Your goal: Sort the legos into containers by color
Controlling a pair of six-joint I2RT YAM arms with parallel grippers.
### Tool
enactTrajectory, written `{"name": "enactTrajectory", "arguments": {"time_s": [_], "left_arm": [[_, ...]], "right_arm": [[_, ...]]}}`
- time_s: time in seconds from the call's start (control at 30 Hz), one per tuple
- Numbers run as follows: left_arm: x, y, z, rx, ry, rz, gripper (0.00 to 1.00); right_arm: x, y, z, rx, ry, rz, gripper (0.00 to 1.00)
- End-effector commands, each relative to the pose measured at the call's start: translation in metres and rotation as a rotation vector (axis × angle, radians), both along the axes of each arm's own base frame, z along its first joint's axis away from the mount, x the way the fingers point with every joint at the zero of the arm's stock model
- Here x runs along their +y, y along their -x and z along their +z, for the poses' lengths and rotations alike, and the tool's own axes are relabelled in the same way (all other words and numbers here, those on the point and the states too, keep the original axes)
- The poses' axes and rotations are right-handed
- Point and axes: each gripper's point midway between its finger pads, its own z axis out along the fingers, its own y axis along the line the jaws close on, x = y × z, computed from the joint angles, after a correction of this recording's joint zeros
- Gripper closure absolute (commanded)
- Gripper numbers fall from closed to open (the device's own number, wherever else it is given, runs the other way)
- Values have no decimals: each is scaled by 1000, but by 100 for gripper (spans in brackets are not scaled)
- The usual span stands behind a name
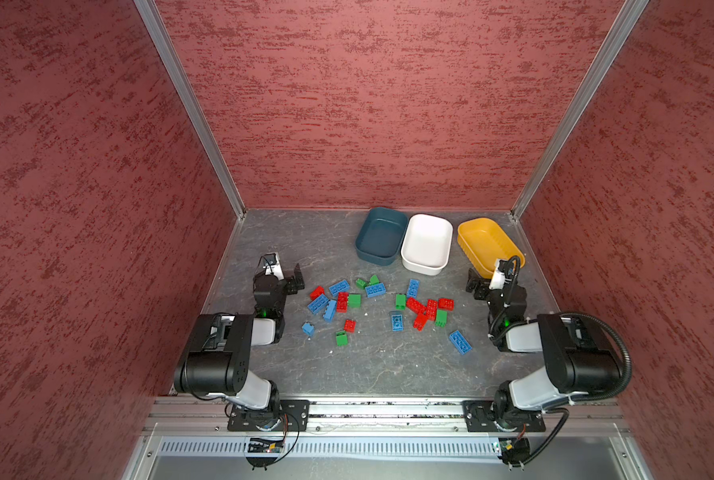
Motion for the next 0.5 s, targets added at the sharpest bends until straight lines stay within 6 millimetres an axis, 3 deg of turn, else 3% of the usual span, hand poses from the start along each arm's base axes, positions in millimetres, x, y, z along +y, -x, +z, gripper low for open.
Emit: {"name": "enactTrajectory", "arguments": {"time_s": [0.0,0.1,0.23,0.37,0.47], "left_arm": [[-10,-3,25,-10,-42,-32,0],[-14,0,51,-10,-78,15,0],[-20,4,77,3,15,94,1],[-25,14,74,118,241,221,1],[-35,21,62,192,395,270,1]], "right_arm": [[5,-9,34,-45,23,43,1],[5,-10,45,26,-45,30,1],[12,-11,54,144,-221,22,1],[51,-5,50,310,-450,178,1],[65,8,34,431,-619,170,1]]}}
